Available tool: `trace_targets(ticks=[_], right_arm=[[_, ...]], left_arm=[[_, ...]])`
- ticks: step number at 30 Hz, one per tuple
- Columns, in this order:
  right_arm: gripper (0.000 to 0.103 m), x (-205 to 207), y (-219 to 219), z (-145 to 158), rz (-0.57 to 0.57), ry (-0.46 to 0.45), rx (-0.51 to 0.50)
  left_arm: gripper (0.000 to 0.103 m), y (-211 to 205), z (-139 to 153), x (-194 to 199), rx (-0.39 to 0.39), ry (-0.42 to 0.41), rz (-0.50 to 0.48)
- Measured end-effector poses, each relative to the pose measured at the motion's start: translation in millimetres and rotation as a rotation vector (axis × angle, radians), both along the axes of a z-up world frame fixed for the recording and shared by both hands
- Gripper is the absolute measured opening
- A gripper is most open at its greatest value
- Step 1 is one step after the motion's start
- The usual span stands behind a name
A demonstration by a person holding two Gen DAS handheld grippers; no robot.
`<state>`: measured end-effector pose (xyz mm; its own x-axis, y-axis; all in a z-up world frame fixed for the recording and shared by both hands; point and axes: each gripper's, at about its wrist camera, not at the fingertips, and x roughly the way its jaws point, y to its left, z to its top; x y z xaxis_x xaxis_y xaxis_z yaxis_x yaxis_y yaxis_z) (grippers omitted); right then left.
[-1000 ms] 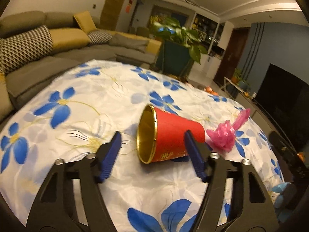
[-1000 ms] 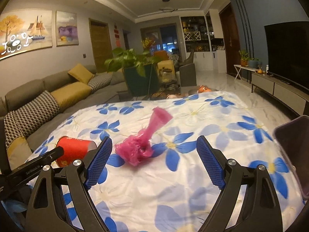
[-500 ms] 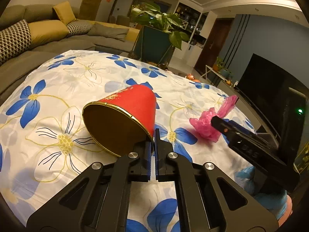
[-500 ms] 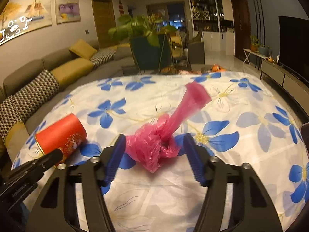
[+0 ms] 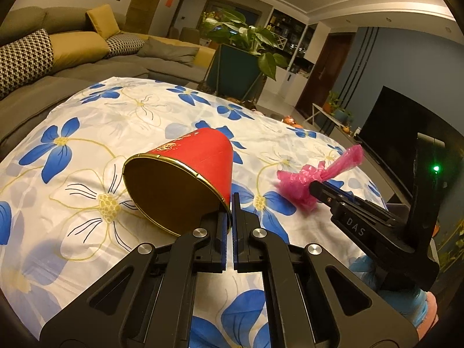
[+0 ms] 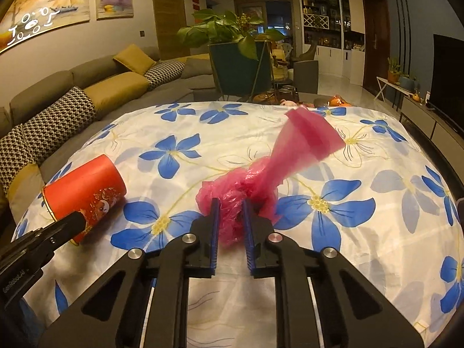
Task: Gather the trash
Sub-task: 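Carry the red paper cup and pink bag over the grey bin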
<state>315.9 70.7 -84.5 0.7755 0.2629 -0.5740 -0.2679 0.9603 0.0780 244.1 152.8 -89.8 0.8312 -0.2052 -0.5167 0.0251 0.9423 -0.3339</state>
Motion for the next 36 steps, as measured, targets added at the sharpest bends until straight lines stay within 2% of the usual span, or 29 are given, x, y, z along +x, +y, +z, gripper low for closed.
trace_targets(ticks=[5, 17, 27, 36], right_arm=[[0.012, -8, -3, 5, 0.001, -0.035, 0.006], [0.010, -47, -30, 27, -0.030, -0.120, 0.023], [0.010, -83, -82, 49, -0.111, -0.186, 0.056], [0.010, -115, -132, 65, -0.199, -0.242, 0.068]], left_arm=[[0.002, 1, 0, -1, 0.003, -0.001, 0.002], [0.002, -14, 15, -15, 0.023, -0.026, -0.002], [0.002, -60, 37, -27, 0.055, -0.067, -0.067], [0.002, -123, 55, -35, 0.073, -0.102, -0.172]])
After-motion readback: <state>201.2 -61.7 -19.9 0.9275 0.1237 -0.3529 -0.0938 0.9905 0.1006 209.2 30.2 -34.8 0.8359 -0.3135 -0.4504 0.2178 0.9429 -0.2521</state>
